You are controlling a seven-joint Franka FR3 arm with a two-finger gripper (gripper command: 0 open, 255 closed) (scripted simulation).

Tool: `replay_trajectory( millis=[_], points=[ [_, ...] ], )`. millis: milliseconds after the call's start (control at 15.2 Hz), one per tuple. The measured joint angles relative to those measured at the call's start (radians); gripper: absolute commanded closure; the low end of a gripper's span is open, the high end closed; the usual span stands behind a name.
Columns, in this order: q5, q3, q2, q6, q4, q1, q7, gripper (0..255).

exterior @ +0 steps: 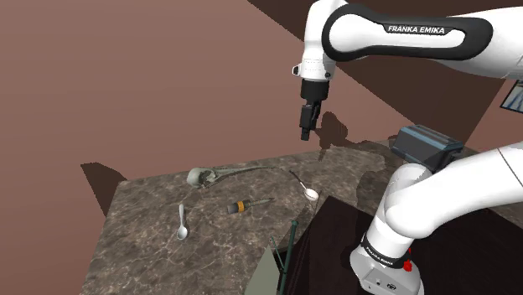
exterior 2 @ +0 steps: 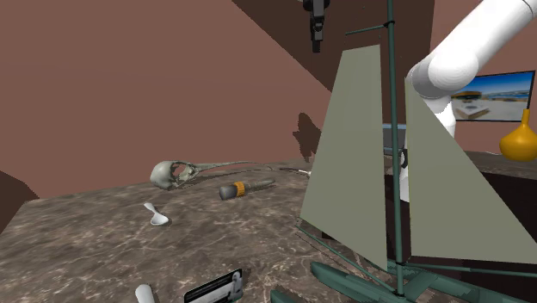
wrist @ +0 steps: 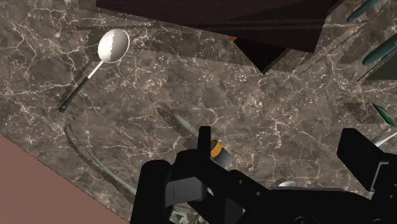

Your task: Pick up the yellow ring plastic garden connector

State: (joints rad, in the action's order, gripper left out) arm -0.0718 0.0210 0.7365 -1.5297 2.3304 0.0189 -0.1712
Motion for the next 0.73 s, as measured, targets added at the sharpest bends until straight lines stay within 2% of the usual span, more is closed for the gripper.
replay_trajectory(
  millis=[198,528,726],
  points=[
    [0.007,-0.011,-0.014,-0.043,0.029,0.004,-0.031,0],
    [0.025,-0.041,-0.078,-0.203,0.123,0.022,-0.139,0],
    [0.036,-0.066,-0.165,-0.324,0.159,0.031,-0.215,0]
  ],
)
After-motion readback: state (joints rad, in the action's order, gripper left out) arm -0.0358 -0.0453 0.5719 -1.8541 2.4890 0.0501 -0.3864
